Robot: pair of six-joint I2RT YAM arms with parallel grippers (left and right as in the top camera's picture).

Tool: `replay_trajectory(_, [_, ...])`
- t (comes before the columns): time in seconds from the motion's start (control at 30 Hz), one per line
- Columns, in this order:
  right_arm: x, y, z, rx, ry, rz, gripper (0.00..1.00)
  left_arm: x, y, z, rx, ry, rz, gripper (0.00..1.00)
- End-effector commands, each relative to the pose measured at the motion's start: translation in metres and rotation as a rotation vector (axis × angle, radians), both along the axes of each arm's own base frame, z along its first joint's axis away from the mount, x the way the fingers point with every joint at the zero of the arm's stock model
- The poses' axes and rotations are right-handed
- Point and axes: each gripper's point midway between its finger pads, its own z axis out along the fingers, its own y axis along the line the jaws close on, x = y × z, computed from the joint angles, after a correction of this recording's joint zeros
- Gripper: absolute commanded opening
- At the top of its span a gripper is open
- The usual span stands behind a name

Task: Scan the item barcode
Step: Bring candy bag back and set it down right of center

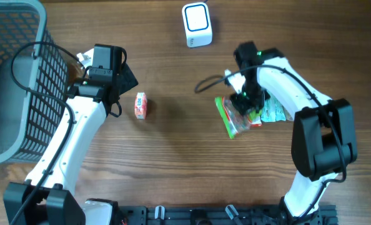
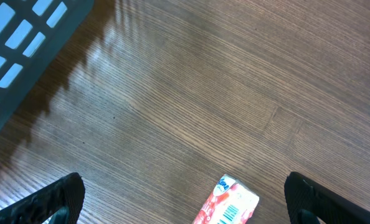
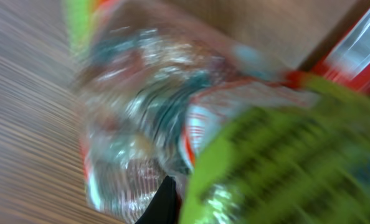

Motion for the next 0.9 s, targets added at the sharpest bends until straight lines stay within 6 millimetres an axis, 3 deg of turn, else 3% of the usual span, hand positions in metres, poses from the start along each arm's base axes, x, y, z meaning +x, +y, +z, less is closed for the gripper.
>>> replay_trajectory(0.0, [0.000,-0.028,-0.010,-0.156,-0.045,-0.021,0.59,-0.001,0.001,-0.001,0.000,0.004,0.002,1.00])
replay_trajectory(0.13, [0.025,-0.035,0.012,-0.217,-0.144,-0.076,0.77,-0.001,0.002,-0.001,0.001,0.005,0.003,1.00])
replay_trajectory(0.37, [0.068,-0.018,0.079,-0.139,-0.299,-0.198,0.89,-0.001,0.002,-0.001,0.001,0.004,0.003,1.00])
replay_trajectory(0.4, [0.071,-0.007,0.081,-0.079,-0.304,-0.232,0.93,-0.001,0.001,-0.001,0.000,0.004,0.002,1.00])
replay_trajectory(0.43, [0.074,0.018,0.081,0.063,-0.285,-0.289,1.00,-0.001,0.001,-0.001,0.000,0.004,0.002,1.00])
replay_trajectory(0.5, [0.069,0.055,0.084,0.269,-0.200,-0.355,1.00,-0.001,0.002,-0.001,0.001,0.004,0.003,1.00])
replay_trajectory(0.57, [0.068,0.086,0.091,0.447,-0.150,-0.367,0.97,-0.001,0.002,-0.001,0.001,0.005,0.003,1.00])
replay_trajectory(0.63, [0.069,0.101,0.092,0.517,-0.123,-0.418,0.92,-0.001,0.001,-0.001,0.000,0.004,0.002,1.00])
replay_trajectory(0.73, [0.070,0.112,0.085,0.530,-0.121,-0.471,0.69,-0.001,0.001,-0.001,0.000,0.004,0.002,1.00])
replay_trajectory(0.77, [0.068,0.118,0.079,0.532,-0.110,-0.502,0.56,-0.001,0.002,-0.001,0.001,0.004,0.003,1.00])
replay_trajectory(0.87, [0.060,0.146,0.064,0.560,-0.102,-0.529,0.55,-0.001,0.001,-0.001,0.000,0.004,0.002,1.00])
